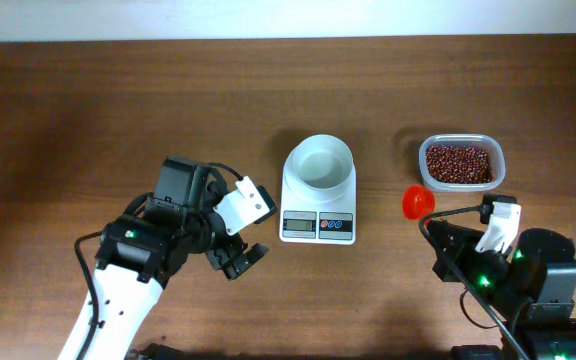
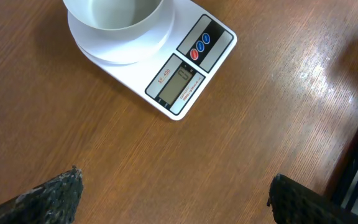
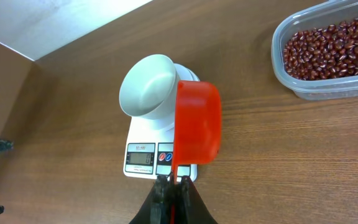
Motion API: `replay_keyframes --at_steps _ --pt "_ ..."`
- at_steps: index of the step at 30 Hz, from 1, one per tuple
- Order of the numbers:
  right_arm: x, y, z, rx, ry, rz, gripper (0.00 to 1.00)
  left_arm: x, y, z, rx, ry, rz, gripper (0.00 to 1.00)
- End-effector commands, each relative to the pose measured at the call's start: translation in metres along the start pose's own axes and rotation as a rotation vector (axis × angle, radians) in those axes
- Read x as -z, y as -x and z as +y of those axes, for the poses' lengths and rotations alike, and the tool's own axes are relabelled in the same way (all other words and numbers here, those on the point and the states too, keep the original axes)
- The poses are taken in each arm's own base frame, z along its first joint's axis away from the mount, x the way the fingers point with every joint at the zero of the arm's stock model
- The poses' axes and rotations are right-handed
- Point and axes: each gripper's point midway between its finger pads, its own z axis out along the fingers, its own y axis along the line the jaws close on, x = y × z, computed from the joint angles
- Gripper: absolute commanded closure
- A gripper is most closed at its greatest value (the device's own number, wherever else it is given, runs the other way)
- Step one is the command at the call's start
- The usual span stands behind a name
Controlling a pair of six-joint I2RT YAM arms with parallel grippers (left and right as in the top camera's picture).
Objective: Scoop and weigh 50g on scale
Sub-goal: 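Dip the scoop into the red beans with right gripper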
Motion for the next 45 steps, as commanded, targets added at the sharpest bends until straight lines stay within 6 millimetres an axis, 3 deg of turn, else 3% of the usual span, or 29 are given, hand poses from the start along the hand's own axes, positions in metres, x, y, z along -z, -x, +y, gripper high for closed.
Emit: replay_keyframes --at_steps 1,6,12,21,24,29,32,34,37,42,45 --pt "0.02 0.025 0.015 0.041 0.01 -0.076 0.96 0.006 0.009 0.0 -0.017 -0.003 -0.034 0.01" --pt "0.01 0.027 -0.001 0.109 -0.068 -0.055 0.96 0.006 0.009 0.0 -0.017 -0.003 -0.034 0.01" --pt "-0.055 0.019 -0.031 0.079 -0.122 0.144 0.96 0.006 0.009 0.0 -0.017 -0.003 -0.034 0.01" --pt "-0.062 0.033 -0.027 0.149 -0.096 0.101 0.96 0.006 0.009 0.0 -0.017 -0.003 -0.034 0.01" --pt "-0.06 0.043 -0.041 0.181 -0.187 0.059 0.96 0.006 0.009 0.0 -0.017 -0.003 -0.034 0.01" --pt "-0.061 0.051 -0.038 0.242 -0.173 0.031 0.96 0.006 0.009 0.0 -0.017 -0.003 -0.034 0.01" --pt "-0.064 0.044 -0.015 0.134 -0.042 0.055 0.96 0.006 0.009 0.0 -0.017 -0.003 -0.034 0.01" --pt "-0.062 0.034 0.011 0.035 0.112 0.106 0.96 0.006 0.009 0.0 -0.017 -0.003 -0.034 0.01" --pt "-0.06 0.031 0.02 -0.078 0.157 0.133 0.96 0.006 0.009 0.0 -0.017 -0.003 -0.034 0.01" --pt "-0.055 0.024 0.039 -0.083 0.272 0.183 0.96 0.006 0.009 0.0 -0.017 -0.003 -0.033 0.01" --pt "-0.054 0.018 0.039 -0.095 0.274 0.209 0.96 0.006 0.009 0.0 -0.017 -0.003 -0.034 0.01"
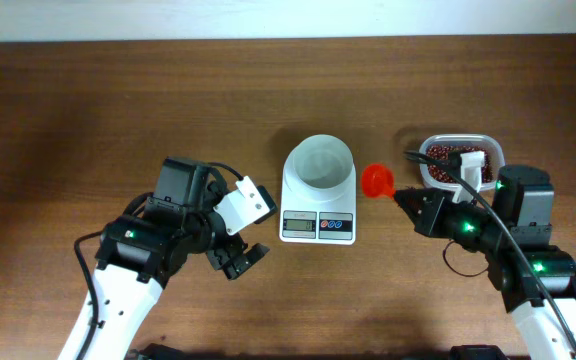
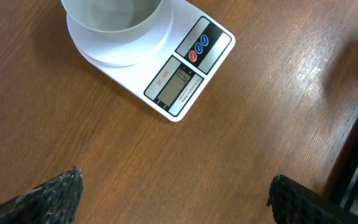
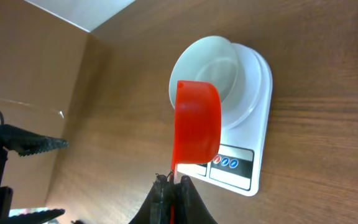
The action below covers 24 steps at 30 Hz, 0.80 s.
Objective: Scoop and weigh 50g on scale
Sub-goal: 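Dip the scoop into the red beans with right gripper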
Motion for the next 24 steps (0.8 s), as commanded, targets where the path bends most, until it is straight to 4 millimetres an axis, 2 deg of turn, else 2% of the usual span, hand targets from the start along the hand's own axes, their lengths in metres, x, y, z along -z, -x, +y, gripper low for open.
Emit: replay_keyframes --at_steps 1,5,6,8,10,14,16,18,20,24 --pt "0.004 -0.002 0.008 -0.005 0.027 0.017 0.96 0.005 0.008 0.001 -0.016 0.002 -0.028 0.01" --pt "0.005 -0.009 0.019 -0.009 0.095 0.057 0.96 0.005 0.008 0.001 -0.016 0.002 -0.028 0.01" --pt "0.004 -0.007 0.014 0.054 0.068 0.04 0.96 0.005 0.008 0.001 -0.016 0.002 -0.028 0.01" --pt "0.004 0.002 -0.008 0.163 -0.064 -0.005 0.96 0.005 0.008 0.001 -0.016 0.002 -0.028 0.01" --pt "0.005 0.006 -0.02 0.255 -0.133 -0.018 0.96 0.005 0.008 0.001 -0.016 0.002 -0.028 0.01" --pt "0.015 0.008 -0.05 0.273 -0.321 -0.017 0.96 0.005 0.008 0.001 -0.016 0.002 -0.028 0.01" --pt "0.028 0.017 -0.052 0.301 -0.399 -0.023 0.96 0.005 0.008 0.001 -0.016 0.002 -0.028 0.01" --pt "0.043 0.023 -0.045 0.346 -0.443 -0.008 0.96 0.005 0.008 0.001 -0.016 0.002 -0.028 0.01" --pt "0.054 0.027 -0.054 0.359 -0.532 -0.011 0.96 0.005 0.008 0.001 -0.016 0.002 -0.028 0.01" --pt "0.052 0.028 -0.062 0.351 -0.56 0.003 0.96 0.005 0.008 0.001 -0.016 0.002 -0.028 0.01"
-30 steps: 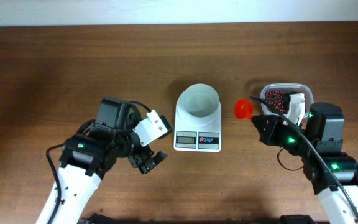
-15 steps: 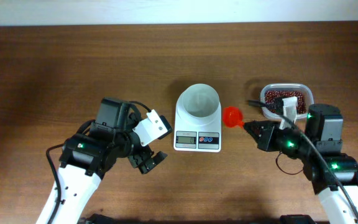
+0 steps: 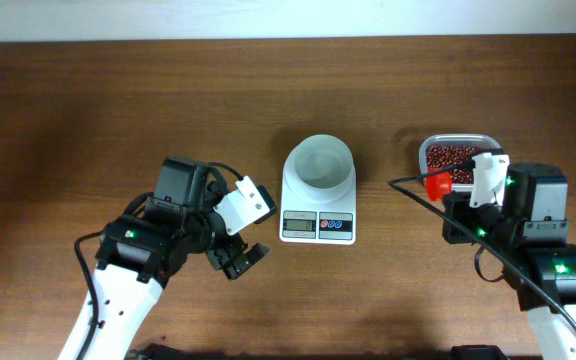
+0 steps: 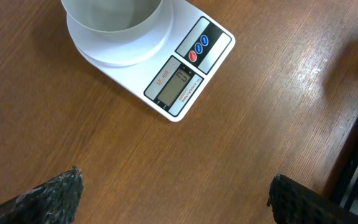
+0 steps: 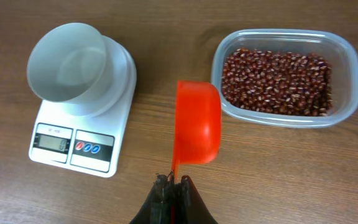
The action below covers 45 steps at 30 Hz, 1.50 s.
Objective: Scoop and weigh 50g on scale
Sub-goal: 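Dip the scoop into the red beans with right gripper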
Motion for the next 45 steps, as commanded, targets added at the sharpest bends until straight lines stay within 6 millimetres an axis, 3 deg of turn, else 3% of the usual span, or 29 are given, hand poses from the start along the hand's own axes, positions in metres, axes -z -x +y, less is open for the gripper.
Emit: replay_keyframes --at_steps 1,6,10,13,15,17,20,24,29,32,34,36,41,45 --pt "-0.001 0.008 -0.008 0.01 -0.044 -0.003 0.96 0.005 0.007 0.001 -0.016 0.002 -0.028 0.01" --pt "-0.004 0.014 -0.009 0.012 -0.046 -0.013 0.96 0.005 0.007 0.001 -0.016 0.002 -0.028 0.01" --pt "0.003 0.026 -0.023 0.009 -0.135 -0.031 0.96 0.005 0.007 0.001 -0.016 0.002 -0.028 0.01" --pt "-0.021 0.014 -0.03 -0.005 -0.146 0.088 0.96 0.005 0.007 0.001 -0.016 0.002 -0.028 0.01" --pt "-0.036 0.02 -0.047 -0.005 -0.231 0.141 0.96 0.005 0.007 0.001 -0.016 0.002 -0.028 0.01" --pt "-0.041 0.044 -0.051 0.05 -0.246 0.145 0.96 0.005 0.007 0.001 -0.016 0.002 -0.028 0.01" --pt "-0.04 0.055 -0.086 0.097 -0.447 0.148 0.96 0.005 0.007 0.001 -0.016 0.002 -0.028 0.01" --pt "-0.085 0.039 -0.105 0.153 -0.496 0.275 0.96 0.005 0.007 0.001 -0.016 0.002 -0.028 0.01" --pt "-0.127 0.024 -0.114 0.157 -0.493 0.346 0.96 0.005 0.007 0.001 -0.016 0.002 -0.028 0.01" --pt "-0.143 0.009 -0.121 0.108 -0.434 0.394 0.96 0.005 0.007 0.001 -0.016 0.002 -0.028 0.01" --pt "-0.149 0.006 -0.113 0.007 -0.254 0.371 0.96 0.005 0.007 0.001 -0.016 0.002 -0.028 0.01" --pt "-0.147 0.004 -0.108 -0.096 -0.094 0.349 0.96 0.005 0.007 0.001 -0.016 0.002 -0.028 0.01" --pt "-0.135 0.005 -0.106 -0.259 0.1 0.308 0.96 0.005 0.007 0.001 -0.016 0.002 -0.028 0.01" --pt "-0.128 0.002 -0.12 -0.345 0.106 0.299 0.96 0.005 0.007 0.001 -0.016 0.002 -0.028 0.01"
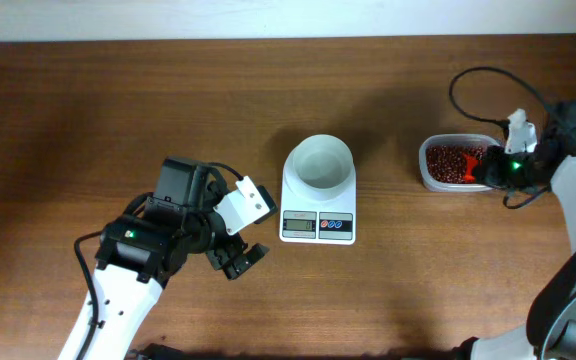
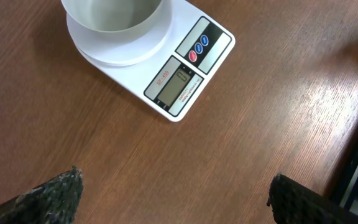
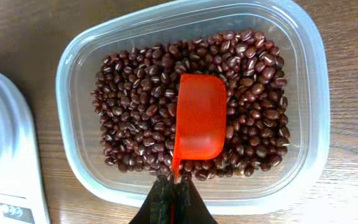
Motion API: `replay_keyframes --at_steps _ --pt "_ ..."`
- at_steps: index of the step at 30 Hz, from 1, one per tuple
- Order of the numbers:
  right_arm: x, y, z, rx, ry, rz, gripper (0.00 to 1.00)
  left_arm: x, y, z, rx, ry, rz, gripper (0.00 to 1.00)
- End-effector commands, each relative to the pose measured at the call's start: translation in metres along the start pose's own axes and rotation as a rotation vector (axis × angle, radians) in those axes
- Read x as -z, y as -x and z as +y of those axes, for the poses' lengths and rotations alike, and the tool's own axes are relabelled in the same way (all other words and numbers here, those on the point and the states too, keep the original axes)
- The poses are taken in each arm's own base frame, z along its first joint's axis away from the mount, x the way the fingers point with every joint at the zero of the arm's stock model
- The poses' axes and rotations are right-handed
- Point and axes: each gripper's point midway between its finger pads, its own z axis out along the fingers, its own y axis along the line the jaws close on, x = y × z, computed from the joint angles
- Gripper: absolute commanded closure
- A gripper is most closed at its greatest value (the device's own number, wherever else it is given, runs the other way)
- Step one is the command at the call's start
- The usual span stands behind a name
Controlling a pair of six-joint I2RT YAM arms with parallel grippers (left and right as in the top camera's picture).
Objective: Scoop and weigh 50g on scale
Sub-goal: 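Dip the scoop into the red beans with right gripper, then carry the filled scoop with right gripper over the white bowl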
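A white scale (image 1: 318,215) carries an empty white bowl (image 1: 319,164) at the table's middle. My right gripper (image 3: 173,186) is shut on the handle of an orange scoop (image 3: 199,121). The scoop is empty and sits over the red beans (image 3: 135,118) in the clear tub (image 3: 73,68), close to their surface. In the overhead view the scoop (image 1: 471,168) shows at the tub's right end. My left gripper (image 1: 236,258) hangs open to the lower left of the scale, its fingertips (image 2: 48,196) wide apart over bare wood.
The scale's display (image 2: 179,79) and its round buttons (image 2: 199,48) face the front. A black cable (image 1: 478,75) loops above the tub at the far right. The table's rear edge runs along the top of the overhead view.
My right gripper has moved right and down with the scoop, from beside the tub's left end to over the beans inside it. The left arm has not moved.
The right gripper held the empty scoop low at the front right, below the tub. Then the scoop was beside the bowl on the scale, then at the tub's left edge, and now it is over the beans. The left gripper stayed open throughout.
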Motion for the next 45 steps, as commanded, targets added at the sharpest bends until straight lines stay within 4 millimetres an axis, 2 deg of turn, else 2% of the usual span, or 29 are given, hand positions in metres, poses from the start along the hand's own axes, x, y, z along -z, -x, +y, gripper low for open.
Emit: replay_keyframes --at_steps 1,3,7,14,17,23,27,34,37,40,45 --pt "0.0 -0.001 0.004 -0.046 0.085 -0.001 0.96 0.005 0.007 0.001 -0.016 0.002 -0.028 0.01" --pt "0.006 0.003 0.009 -0.071 0.169 -0.026 0.96 0.005 0.007 0.001 -0.016 0.002 -0.028 0.01" --pt "0.014 0.005 -0.006 -0.125 0.18 -0.055 0.96 0.005 0.007 0.001 -0.016 0.002 -0.028 0.01" --pt "0.033 0.011 -0.007 -0.202 0.328 -0.116 0.96 0.005 0.007 0.001 -0.016 0.002 -0.028 0.01" --pt "0.039 0.012 -0.015 -0.227 0.339 -0.138 0.96 0.005 0.007 0.001 -0.016 0.002 -0.028 0.01" --pt "0.042 0.011 -0.018 -0.29 0.358 -0.136 0.96 0.005 0.007 0.001 -0.016 0.002 -0.028 0.01" --pt "0.057 0.013 -0.01 -0.337 0.485 -0.162 0.96 0.005 0.007 0.001 -0.016 0.002 -0.028 0.01" --pt "0.076 0.015 0.021 -0.365 0.694 -0.161 0.96 0.005 0.007 0.001 -0.016 0.002 -0.027 0.01" --pt "0.074 0.011 0.03 -0.359 0.704 -0.132 0.96 0.005 0.007 0.001 -0.016 0.002 -0.028 0.01" --pt "0.064 0.007 0.074 -0.276 0.769 -0.054 0.96 0.005 0.007 0.001 -0.016 0.002 -0.028 0.01" --pt "0.051 -0.013 0.152 -0.118 0.878 0.085 0.96 0.005 0.007 0.001 -0.016 0.002 -0.028 0.01"
